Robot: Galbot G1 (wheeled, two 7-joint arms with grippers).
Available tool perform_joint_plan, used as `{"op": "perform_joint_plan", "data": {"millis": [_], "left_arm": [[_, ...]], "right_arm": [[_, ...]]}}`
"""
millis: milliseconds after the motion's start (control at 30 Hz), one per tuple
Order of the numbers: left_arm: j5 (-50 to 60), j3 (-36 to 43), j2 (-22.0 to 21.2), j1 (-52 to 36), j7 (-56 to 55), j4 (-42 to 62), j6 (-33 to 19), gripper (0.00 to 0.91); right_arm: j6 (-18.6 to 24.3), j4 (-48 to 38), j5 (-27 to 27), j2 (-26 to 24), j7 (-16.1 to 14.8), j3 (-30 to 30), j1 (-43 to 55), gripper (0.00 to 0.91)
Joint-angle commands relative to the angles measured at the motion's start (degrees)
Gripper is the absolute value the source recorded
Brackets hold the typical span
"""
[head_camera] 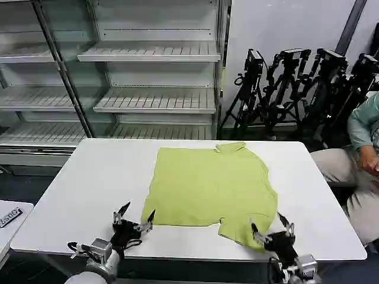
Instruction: Fold and organize the clothes.
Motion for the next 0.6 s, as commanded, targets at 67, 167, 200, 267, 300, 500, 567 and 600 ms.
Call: {"op": "perform_joint_plan", "data": {"millis": [67, 167, 200, 267, 300, 500, 567, 600], "left_arm": [[-4.4, 0.4, 0.6, 1.8, -3.3, -0.4, 7.9, 0.907], [-4.1, 0.2, 0.2, 0.8, -3.5, 0.9, 7.8, 0.907], [-4.2, 0.2, 0.2, 0.6, -3.4, 1.2, 7.8, 0.907], [-4.2, 0.3, -0.3, -0.3, -3.6, 1.8, 7.8, 0.202], [-4.2, 0.3, -0.6, -0.7, -3.6, 2.0, 7.8, 0.010], [-4.4, 0.8, -1.1, -1.6, -3.9, 3.5, 7.8, 0.010], [-4.6, 0.9, -1.1, -1.3, -3.9, 3.1, 7.8, 0.010], [-4.7, 0.9, -1.1, -1.2, -3.9, 2.8, 7.8, 0.010]], "right_arm": [[-1.6, 2.1, 0.9, -0.3, 2.2, -0.4, -7.1, 0.907], [-2.5, 1.9, 2.0, -0.2, 2.8, -0.5, -6.5, 0.907], [-2.7, 1.7, 2.2, -0.3, 2.8, -0.6, -6.3, 0.907], [-2.6, 1.5, 2.2, -0.4, 2.5, -0.7, -5.8, 0.887], [-2.7, 1.6, 2.3, -0.3, 2.4, -1.0, -5.6, 0.655], [-4.6, 0.7, 3.8, -0.3, 1.5, -1.8, -3.3, 0.000], [-5.3, 0.6, 5.2, -0.4, 1.2, -1.9, -2.9, 0.000], [-5.6, 0.5, 5.5, -0.5, 1.0, -1.9, -2.9, 0.000]]}}
